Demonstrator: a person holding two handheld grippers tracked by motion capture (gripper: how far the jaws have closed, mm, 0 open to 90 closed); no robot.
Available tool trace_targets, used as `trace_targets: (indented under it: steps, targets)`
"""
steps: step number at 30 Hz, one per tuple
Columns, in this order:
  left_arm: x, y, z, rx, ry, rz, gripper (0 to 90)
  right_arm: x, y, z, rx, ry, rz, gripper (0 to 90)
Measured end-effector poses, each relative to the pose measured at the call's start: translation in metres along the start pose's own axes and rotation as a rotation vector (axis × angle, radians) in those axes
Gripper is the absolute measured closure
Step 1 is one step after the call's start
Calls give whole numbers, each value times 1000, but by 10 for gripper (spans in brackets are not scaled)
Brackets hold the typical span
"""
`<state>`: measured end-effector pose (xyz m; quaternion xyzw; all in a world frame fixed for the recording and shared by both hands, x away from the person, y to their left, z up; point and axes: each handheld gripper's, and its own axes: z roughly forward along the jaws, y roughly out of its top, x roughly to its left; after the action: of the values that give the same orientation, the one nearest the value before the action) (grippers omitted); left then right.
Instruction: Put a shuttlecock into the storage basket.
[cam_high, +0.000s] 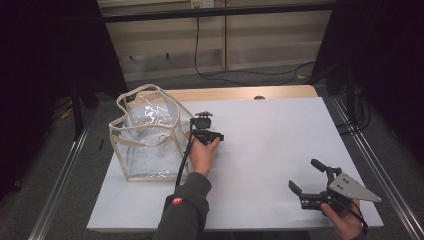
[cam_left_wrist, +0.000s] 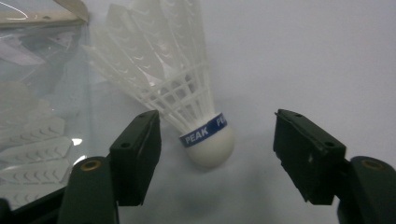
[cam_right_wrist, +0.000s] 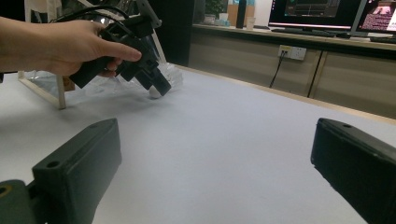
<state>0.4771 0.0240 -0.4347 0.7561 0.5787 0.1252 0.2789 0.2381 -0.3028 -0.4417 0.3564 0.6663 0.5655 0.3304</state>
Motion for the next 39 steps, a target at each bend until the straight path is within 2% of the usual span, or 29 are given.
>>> trace_targets:
  steps: [3, 5, 7, 8, 9, 10, 12, 13, 21, 24, 25, 26, 28, 30, 39]
  targets:
    - [1, 0, 6, -12, 10, -4, 396, -1, 0, 0, -1, -5, 5, 17]
    - [2, 0, 9, -13, 3, 6, 456, 0, 0, 0, -1, -1, 2, 17]
    - [2, 0, 10, -27, 24, 33, 544, 0, 0, 0, -3, 1, 2, 17]
    - [2, 0, 10, -32, 22, 23, 569, 0, 0, 0, -2, 2, 2, 17]
    - [2, 0, 10, -31, 4, 17, 631, 0, 0, 0, 0, 1, 4, 17]
    - [2, 1, 9, -23, -12, 18, 646, -1, -1, 0, -2, -2, 3, 17]
    - [1, 1, 7, -27, -30, 17, 653, -2, 0, -1, -4, -4, 6, 17]
    - [0, 1, 6, -26, -33, 32, 653, -2, 0, -1, -2, -5, 7, 17]
    - [-7, 2, -8, 13, -153, 63, 654, 0, 0, -1, -3, 0, 1, 17]
    - [-7, 4, -14, 20, -195, 61, 654, 0, 0, -1, -5, -4, 6, 17]
    - [-7, 5, -16, 19, -205, 57, 654, 0, 0, -1, -2, -3, 7, 17]
    - [-7, 5, -18, 28, -208, 74, 655, 0, 0, -1, -3, -3, 5, 17]
    - [-7, 6, -21, 33, -226, 75, 655, 0, 0, -1, -3, -3, 0, 17]
    - [-8, 7, -25, 43, -239, 94, 655, 0, 0, -1, -3, -1, 0, 17]
    - [-14, 11, -40, 61, -319, 111, 655, 0, 0, -1, -4, -2, -1, 17]
